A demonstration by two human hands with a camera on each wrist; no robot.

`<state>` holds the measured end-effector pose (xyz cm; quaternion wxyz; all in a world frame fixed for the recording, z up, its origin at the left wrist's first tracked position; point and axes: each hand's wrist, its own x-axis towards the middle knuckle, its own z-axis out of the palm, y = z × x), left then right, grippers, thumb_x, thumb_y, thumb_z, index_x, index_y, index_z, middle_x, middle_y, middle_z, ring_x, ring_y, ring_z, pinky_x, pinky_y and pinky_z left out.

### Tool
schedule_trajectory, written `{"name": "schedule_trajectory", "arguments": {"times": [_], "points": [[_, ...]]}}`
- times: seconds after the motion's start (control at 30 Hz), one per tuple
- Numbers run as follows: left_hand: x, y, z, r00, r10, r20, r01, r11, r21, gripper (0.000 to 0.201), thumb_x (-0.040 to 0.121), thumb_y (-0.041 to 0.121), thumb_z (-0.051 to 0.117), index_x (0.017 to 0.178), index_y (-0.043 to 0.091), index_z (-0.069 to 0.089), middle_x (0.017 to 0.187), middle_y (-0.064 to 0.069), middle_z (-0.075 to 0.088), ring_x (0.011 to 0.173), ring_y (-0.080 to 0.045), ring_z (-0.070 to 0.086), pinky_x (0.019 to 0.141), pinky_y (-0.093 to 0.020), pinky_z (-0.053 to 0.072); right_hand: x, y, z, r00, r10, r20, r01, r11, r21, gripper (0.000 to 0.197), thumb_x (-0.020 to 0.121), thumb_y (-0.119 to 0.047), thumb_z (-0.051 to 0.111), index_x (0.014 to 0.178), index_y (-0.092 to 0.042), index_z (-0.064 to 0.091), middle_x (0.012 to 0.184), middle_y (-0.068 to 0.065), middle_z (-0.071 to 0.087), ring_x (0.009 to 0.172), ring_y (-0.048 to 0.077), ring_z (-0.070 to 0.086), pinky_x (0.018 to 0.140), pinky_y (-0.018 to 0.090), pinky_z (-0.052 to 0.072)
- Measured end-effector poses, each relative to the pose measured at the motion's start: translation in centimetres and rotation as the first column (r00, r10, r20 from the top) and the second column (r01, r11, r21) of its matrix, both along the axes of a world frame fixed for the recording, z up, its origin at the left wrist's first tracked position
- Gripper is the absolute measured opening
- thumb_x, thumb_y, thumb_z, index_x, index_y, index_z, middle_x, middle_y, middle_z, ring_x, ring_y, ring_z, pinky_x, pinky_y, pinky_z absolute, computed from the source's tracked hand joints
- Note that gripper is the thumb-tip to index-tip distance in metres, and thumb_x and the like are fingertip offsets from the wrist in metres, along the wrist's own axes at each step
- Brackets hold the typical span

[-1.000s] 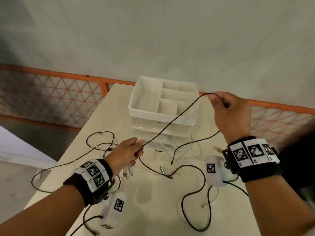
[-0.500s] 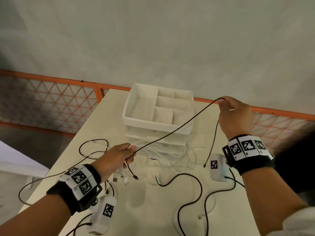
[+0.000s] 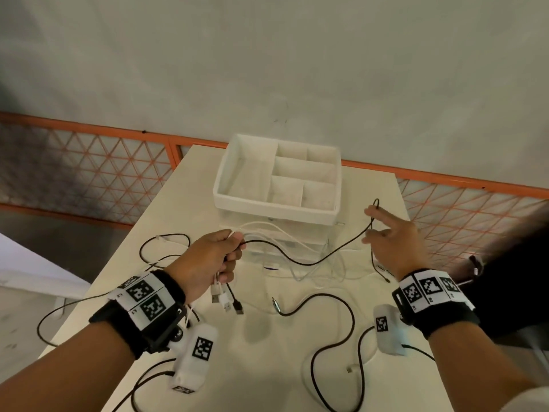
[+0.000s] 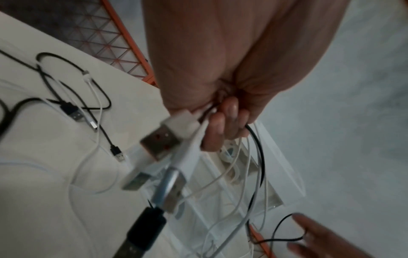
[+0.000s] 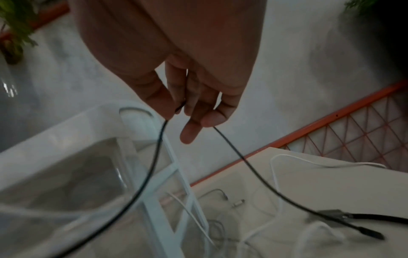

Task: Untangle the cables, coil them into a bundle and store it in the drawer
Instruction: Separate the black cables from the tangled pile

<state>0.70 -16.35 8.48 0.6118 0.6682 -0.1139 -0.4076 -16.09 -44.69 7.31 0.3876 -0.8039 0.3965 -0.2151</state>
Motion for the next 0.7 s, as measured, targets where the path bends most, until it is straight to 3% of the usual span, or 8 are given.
{"name": "schedule_trajectory", "arguments": {"times": [0.03,0.1,0.2,0.33,0.47,0.6,0.63,0.7], "points": [[0.1,-0.1,-0.1,1.0,0.001,0.029,-0.002,1.0,0.027,0.024,0.103,0.024,0.047,0.09,0.006,0.054,0.061,0.003,0.035,0.051,-0.011,0.024,0.042,-0.022,0.026,0.2,0.2,0.3,1.0,0.003,0.016,-0.004,1.0,0.009,0.048,0.086,-0.013,0.063,0.127,-0.037,0.065,0.078,-0.001,0.078,0.041,-0.002,0.053,0.072,0.033,0.055],[0.1,-0.2,-0.6,0.995,-0.021,0.099,0.009,0.993,0.121,0.025,0.103,0.024,0.047,0.088,0.006,0.055,0.059,0.004,0.034,0.05,-0.012,0.022,0.041,-0.022,0.025,0.9,0.3,2.2,0.992,0.031,0.121,-0.027,0.999,-0.032,0.044,0.086,-0.022,0.069,0.128,-0.035,0.063,0.093,0.0,0.077,0.053,-0.004,0.058,0.082,0.035,0.058],[-0.2,-0.1,-1.6,0.989,-0.046,0.137,0.016,0.977,0.212,0.027,0.103,0.023,0.047,0.084,0.006,0.055,0.053,0.007,0.032,0.045,-0.01,0.021,0.041,-0.022,0.022,2.6,-0.1,6.3,0.952,0.059,0.3,-0.01,0.987,-0.162,0.03,0.091,-0.03,0.069,0.121,-0.031,0.065,0.119,-0.001,0.071,0.081,0.008,0.069,0.072,0.021,0.052],[-0.8,0.0,-1.2,0.99,-0.056,0.126,0.033,0.983,0.183,0.029,0.1,0.03,0.053,0.082,0.007,0.051,0.053,0.007,0.03,0.044,-0.01,0.02,0.043,-0.023,0.018,3.9,-0.6,9.4,0.896,0.04,0.442,0.032,0.988,-0.153,0.018,0.093,-0.023,0.066,0.111,-0.028,0.068,0.095,-0.002,0.074,0.066,0.002,0.068,0.064,0.02,0.053],[-0.8,0.2,0.0,0.997,-0.016,0.069,0.01,0.996,0.086,0.039,0.099,0.043,0.049,0.089,0.006,0.054,0.052,0.008,0.029,0.043,-0.009,0.019,0.039,-0.021,0.019,2.9,-1.2,4.7,0.975,-0.077,0.21,0.097,0.991,-0.087,0.016,0.092,-0.02,0.062,0.105,-0.025,0.07,0.084,0.001,0.076,0.059,0.006,0.068,0.056,0.027,0.051],[-0.8,0.4,0.7,0.999,0.016,0.031,-0.016,1.0,0.01,0.036,0.102,0.036,0.046,0.091,0.003,0.056,0.058,0.004,0.027,0.045,-0.01,0.017,0.037,-0.019,0.019,0.0,-0.1,-1.3,0.972,0.016,-0.236,0.002,0.997,0.074,0.021,0.088,-0.021,0.067,0.108,-0.024,0.071,0.12,0.001,0.071,0.089,0.025,0.074,0.089,0.042,0.058],[-0.8,0.4,0.7,1.0,0.021,0.02,-0.021,1.0,0.001,0.035,0.102,0.034,0.046,0.092,0.003,0.056,0.058,0.003,0.027,0.045,-0.01,0.017,0.037,-0.019,0.019,-0.6,0.8,-1.4,0.963,0.005,-0.269,0.002,1.0,0.025,0.019,0.088,-0.022,0.067,0.106,-0.023,0.073,0.117,0.0,0.072,0.092,0.023,0.072,0.091,0.039,0.056],[-0.9,0.2,0.9,1.0,0.01,0.003,-0.01,1.0,-0.007,0.033,0.102,0.033,0.047,0.092,0.003,0.057,0.057,0.004,0.028,0.044,-0.009,0.018,0.036,-0.018,0.02,-1.2,3.7,-0.2,0.993,0.006,-0.117,-0.016,0.996,-0.087,0.011,0.089,-0.02,0.068,0.097,-0.023,0.075,0.1,-0.008,0.074,0.08,0.01,0.067,0.077,0.024,0.052]]}}
